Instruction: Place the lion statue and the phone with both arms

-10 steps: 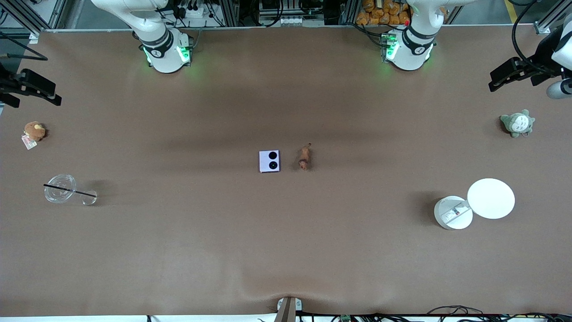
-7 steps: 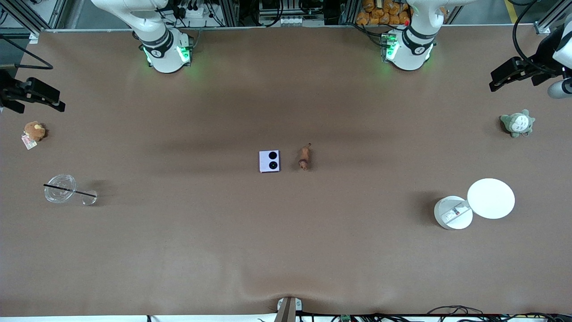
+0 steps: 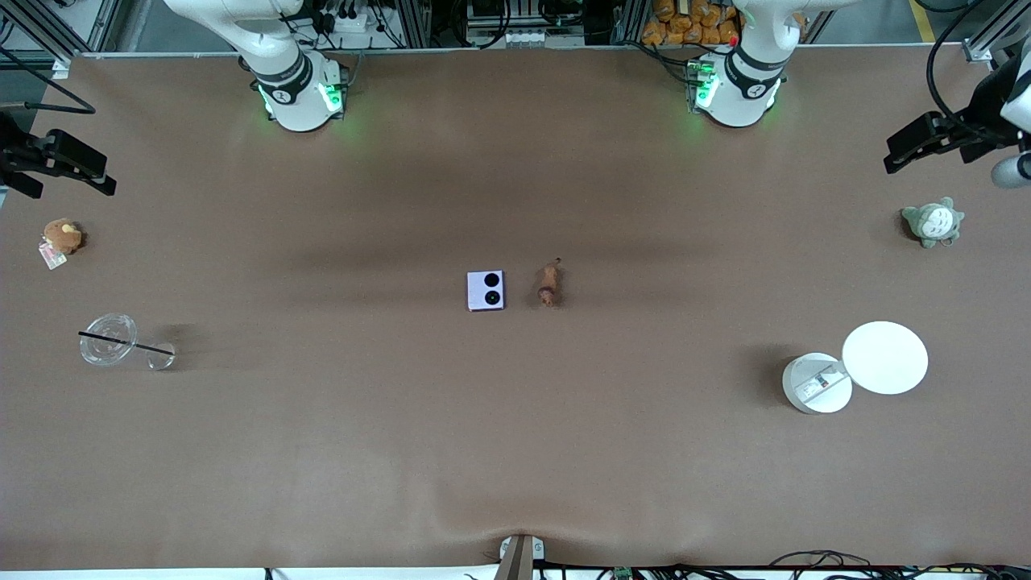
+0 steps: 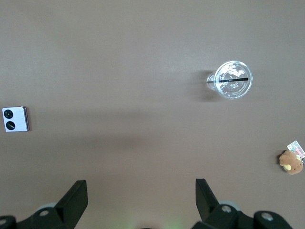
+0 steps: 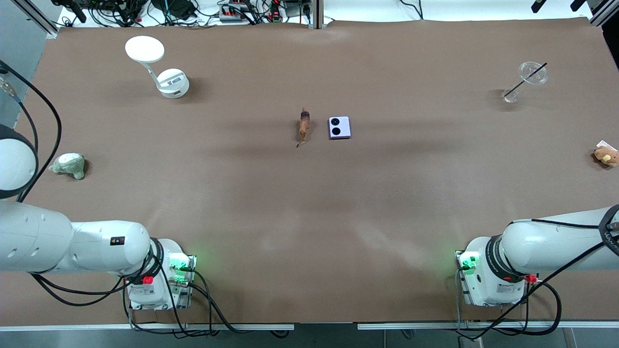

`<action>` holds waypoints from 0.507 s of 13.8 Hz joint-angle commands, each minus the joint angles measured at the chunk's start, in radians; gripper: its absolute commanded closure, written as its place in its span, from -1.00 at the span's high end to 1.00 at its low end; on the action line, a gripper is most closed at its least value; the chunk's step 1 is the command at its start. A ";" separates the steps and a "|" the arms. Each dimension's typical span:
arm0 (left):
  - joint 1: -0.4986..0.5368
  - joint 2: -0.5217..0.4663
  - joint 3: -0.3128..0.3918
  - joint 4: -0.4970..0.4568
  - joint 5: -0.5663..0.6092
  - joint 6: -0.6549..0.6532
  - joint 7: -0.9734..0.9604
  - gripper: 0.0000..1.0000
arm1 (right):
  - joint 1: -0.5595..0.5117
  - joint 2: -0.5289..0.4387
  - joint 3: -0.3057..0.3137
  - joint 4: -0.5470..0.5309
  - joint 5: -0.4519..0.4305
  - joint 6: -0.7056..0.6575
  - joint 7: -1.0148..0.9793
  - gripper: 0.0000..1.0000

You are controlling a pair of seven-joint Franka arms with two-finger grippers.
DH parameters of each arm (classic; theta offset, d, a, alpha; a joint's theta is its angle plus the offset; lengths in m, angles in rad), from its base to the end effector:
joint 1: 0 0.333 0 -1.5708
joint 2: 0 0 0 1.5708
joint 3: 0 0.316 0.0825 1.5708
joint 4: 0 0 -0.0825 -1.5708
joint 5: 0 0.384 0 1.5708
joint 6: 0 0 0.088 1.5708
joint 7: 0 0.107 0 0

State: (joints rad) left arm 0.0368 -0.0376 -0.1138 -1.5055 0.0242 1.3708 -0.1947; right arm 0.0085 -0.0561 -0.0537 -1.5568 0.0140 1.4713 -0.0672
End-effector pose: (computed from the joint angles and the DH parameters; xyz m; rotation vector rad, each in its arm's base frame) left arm 0.5199 -0.0385 0.6583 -3.0914 -0.1883 0.1435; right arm 0.5263 -0.0231 0.6528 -3.1225 -0.0364 0.0445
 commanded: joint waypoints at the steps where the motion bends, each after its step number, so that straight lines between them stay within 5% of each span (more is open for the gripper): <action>1: -0.021 0.031 -0.001 0.028 -0.001 -0.006 -0.003 1.00 | 0.007 -0.005 0.002 0.004 0.000 0.003 -0.013 1.00; 7: -0.029 0.103 -0.148 -0.005 -0.013 0.092 -0.194 1.00 | 0.014 0.009 0.002 0.004 0.000 0.000 -0.013 1.00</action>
State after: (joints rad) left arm 0.0104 0.0367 -0.2168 -1.5071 0.0153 1.4262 -0.3000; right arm 0.0273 -0.0511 -0.0477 -1.5565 0.0146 1.4748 -0.0710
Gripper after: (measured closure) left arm 0.000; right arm 0.000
